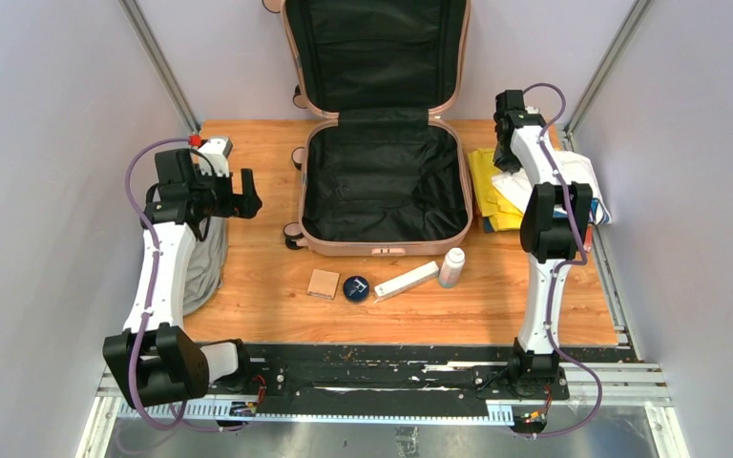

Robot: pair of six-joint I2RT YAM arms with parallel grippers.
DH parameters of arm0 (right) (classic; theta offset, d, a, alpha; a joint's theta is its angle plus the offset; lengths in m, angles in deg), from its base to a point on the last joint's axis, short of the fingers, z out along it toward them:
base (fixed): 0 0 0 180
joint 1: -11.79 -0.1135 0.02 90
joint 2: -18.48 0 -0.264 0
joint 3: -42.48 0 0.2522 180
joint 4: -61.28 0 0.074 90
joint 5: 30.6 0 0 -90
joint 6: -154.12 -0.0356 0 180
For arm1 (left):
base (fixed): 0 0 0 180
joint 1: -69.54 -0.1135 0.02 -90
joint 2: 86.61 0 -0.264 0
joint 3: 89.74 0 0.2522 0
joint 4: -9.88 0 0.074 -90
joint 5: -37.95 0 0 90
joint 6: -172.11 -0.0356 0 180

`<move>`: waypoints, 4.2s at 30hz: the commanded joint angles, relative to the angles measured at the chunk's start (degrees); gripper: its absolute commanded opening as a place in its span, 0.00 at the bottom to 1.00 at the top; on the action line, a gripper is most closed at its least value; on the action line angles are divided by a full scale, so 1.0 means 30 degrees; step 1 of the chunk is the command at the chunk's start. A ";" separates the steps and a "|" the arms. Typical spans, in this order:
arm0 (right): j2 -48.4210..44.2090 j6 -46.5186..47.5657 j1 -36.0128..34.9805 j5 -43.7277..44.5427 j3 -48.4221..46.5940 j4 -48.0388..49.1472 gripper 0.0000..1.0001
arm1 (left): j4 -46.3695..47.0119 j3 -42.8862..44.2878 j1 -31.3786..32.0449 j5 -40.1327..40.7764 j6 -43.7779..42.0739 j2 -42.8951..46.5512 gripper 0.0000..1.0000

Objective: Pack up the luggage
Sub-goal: Pick up the clothes from the corner of the board, then place the clothes in the luggage.

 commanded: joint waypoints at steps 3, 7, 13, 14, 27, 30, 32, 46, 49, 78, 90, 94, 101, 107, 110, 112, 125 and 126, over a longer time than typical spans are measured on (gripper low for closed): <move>-0.0636 -0.0817 0.1365 -0.2376 0.0901 -0.0539 0.11 | -0.0431 -0.0300 -0.0147 0.0518 -0.0585 0.0840 1.00; -0.1043 -0.0316 0.1516 -0.2688 0.1388 -0.0378 0.48 | -0.0572 -0.0276 -0.0147 0.0472 -0.0537 0.1055 1.00; -0.0168 -0.0177 0.1546 -0.3644 0.0822 -0.0946 0.26 | -0.0866 -0.0217 -0.0147 0.0699 -0.0801 0.1456 1.00; -0.0012 -0.0151 0.1560 -0.3904 0.0702 -0.1073 0.21 | -0.0917 -0.0203 -0.0158 0.0805 -0.0902 0.1548 1.00; -0.4753 -0.0966 0.1721 -0.8102 0.2137 0.0267 0.00 | -0.1383 -0.0054 -0.0150 0.0937 -0.1213 0.2092 1.00; -0.6062 -0.0926 0.1672 -0.9798 0.2297 0.0906 0.00 | -0.1584 0.0032 -0.0162 0.1011 -0.1296 0.2140 1.00; -0.6464 -0.0762 0.1545 -1.0769 0.2091 0.0886 0.00 | -0.1672 0.0038 -0.0173 0.1068 -0.1367 0.2237 1.00; -0.6928 0.0350 -0.2800 -1.3389 0.1630 0.0600 0.00 | -0.2035 0.0147 -0.0147 0.1139 -0.1579 0.2710 1.00; -0.6458 0.0053 -0.4101 -1.4027 0.0859 0.0533 0.00 | -0.2159 0.0239 -0.0147 0.1167 -0.1670 0.2797 1.00; 0.3059 -0.8865 -0.9575 -1.3320 -0.4909 0.5502 0.00 | -0.2697 -0.0272 -0.0148 0.2000 -0.2313 0.3461 1.00; 0.5381 -1.5113 -1.0745 -0.7621 -0.5474 0.9400 0.00 | -0.3154 -0.0355 -0.0147 0.2249 -0.2517 0.3747 1.00; 0.5856 -1.6624 -1.0941 -0.5974 -0.5762 1.0692 0.00 | -0.3379 -0.0408 -0.0148 0.2406 -0.2780 0.3933 1.00; 0.7384 -1.7886 -1.1127 -0.5501 -0.7682 1.0516 0.00 | -0.3522 -0.0452 -0.0156 0.2586 -0.3019 0.4303 1.00; 0.6198 -1.6297 -1.1145 -0.4571 -0.6101 0.9627 0.49 | -0.3866 -0.0527 -0.0151 0.2203 -0.3050 0.4451 1.00; 0.5419 -1.4472 -1.0997 -0.3973 -0.6019 0.9388 0.83 | -0.4265 -0.0515 -0.0164 0.1912 -0.3353 0.4771 1.00; 0.4978 -1.2895 -1.0769 -0.3859 -0.6225 0.9120 0.99 | -0.4399 -0.0504 -0.0148 0.1847 -0.3385 0.5016 1.00; -0.2732 -0.1745 -0.9802 -0.2772 0.0485 0.7304 0.79 | -0.5309 0.0061 -0.0147 0.1632 -0.3997 0.5416 1.00; -0.3643 -0.0790 -0.9793 -0.2059 0.1177 0.7001 0.81 | -0.5347 0.0099 -0.0147 0.1551 -0.4001 0.5332 1.00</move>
